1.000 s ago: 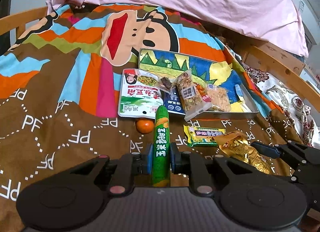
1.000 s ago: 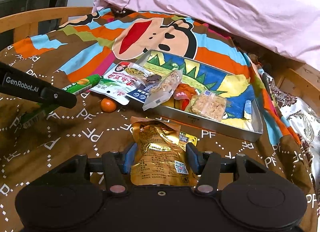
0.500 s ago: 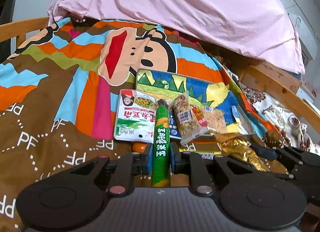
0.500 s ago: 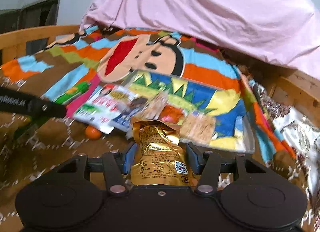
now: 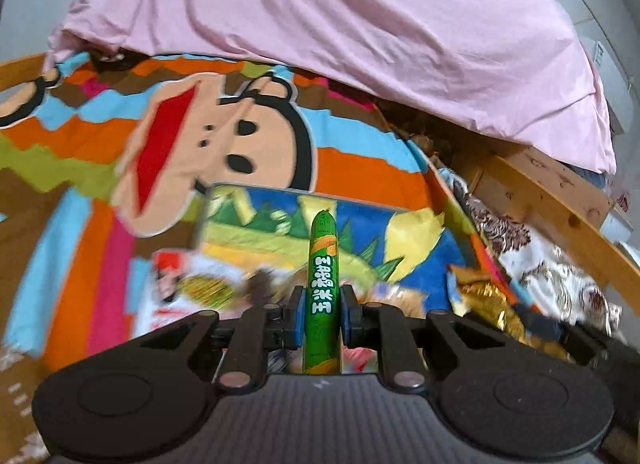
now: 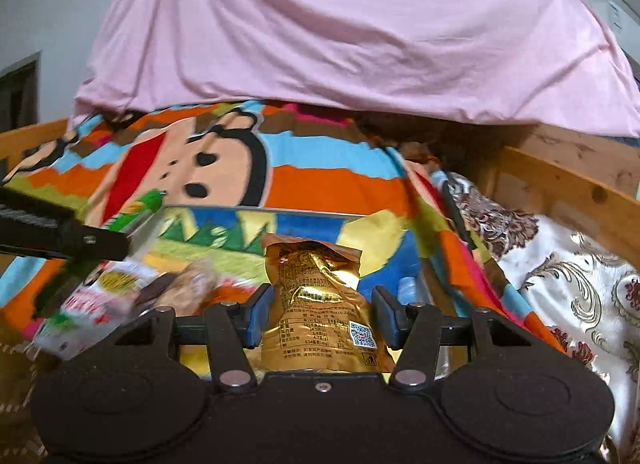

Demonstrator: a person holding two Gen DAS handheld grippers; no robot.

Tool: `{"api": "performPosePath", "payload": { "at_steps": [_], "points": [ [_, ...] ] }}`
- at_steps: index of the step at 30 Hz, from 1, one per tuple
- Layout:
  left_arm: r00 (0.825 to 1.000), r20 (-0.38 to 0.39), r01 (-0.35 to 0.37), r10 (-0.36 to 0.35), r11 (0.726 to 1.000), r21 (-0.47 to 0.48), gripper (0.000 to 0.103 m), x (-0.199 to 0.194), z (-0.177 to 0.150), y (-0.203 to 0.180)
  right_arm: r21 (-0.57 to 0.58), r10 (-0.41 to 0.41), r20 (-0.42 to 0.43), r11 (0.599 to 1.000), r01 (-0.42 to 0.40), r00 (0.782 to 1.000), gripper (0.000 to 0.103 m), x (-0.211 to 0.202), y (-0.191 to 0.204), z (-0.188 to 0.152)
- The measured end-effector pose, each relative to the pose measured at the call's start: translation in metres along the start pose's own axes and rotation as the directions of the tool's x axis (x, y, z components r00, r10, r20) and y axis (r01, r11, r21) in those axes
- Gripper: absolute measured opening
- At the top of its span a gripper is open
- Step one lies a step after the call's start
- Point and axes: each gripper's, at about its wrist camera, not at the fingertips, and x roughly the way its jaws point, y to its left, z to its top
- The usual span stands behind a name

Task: Organize snacks
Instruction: 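Carry the gold foil pack and sausage stick over the dinosaur tray with both tools, then open both tools to drop the two snacks into the tray, then raise both open tools up out of the tray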

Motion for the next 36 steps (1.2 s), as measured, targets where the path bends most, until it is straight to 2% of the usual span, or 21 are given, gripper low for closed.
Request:
{"api": "performPosePath", "payload": {
  "at_steps": [6,12,20,23,25,26,27,29,34,36],
  "points": [
    [0.996,-0.066,0.058,-0.059,0.998,-0.014,0.019,0.072,0.016,-0.028,0.144,0.0,0.005,0.99,0.0,1.0,0.055,0.035,-0.03,-0.003],
    [0.99,-0.137,0.01,-0.007,1.0,0.02,0.018,0.126,0.024,-0.039,0.246,0.0,-0.007,0.969,0.002,1.0,0.056,0.067,-0.051,-0.009],
    [0.984,-0.174,-0.039,0.047,0.998,0.045,0.019,0.156,0.025,-0.045,0.303,0.002,-0.099,0.953,0.029,0.995,0.057,0.094,-0.051,-0.031],
    [0.981,-0.191,-0.038,0.044,0.999,0.036,0.019,0.162,0.021,-0.046,0.31,0.016,-0.113,0.95,0.02,0.994,0.061,0.098,-0.048,-0.037],
    [0.979,-0.202,-0.03,0.037,0.999,0.037,0.021,0.164,0.02,-0.047,0.309,0.022,-0.11,0.951,0.013,0.994,0.069,0.098,-0.046,-0.037],
    [0.98,-0.195,-0.03,0.038,0.999,0.043,0.026,0.163,0.021,-0.047,0.311,0.026,-0.106,0.95,0.008,0.994,0.071,0.098,-0.046,-0.036],
    [0.982,-0.186,-0.023,0.031,0.999,0.047,0.037,0.16,0.022,-0.047,0.314,0.028,-0.099,0.949,0.005,0.995,0.076,0.096,-0.046,-0.036],
    [0.986,-0.167,-0.016,0.023,0.999,0.041,0.052,0.153,0.025,-0.046,0.324,0.03,-0.087,0.946,0.0,0.996,0.08,0.093,-0.047,-0.032],
    [0.992,-0.123,-0.013,0.013,1.0,-0.002,0.054,0.13,0.037,-0.042,0.328,0.026,-0.039,0.944,-0.012,0.999,0.086,0.074,-0.049,-0.017],
    [0.996,-0.09,-0.009,0.009,1.0,-0.003,0.062,0.115,0.042,-0.042,0.323,0.026,-0.015,0.946,-0.02,1.0,0.089,0.064,-0.049,-0.008]
  ]
}}
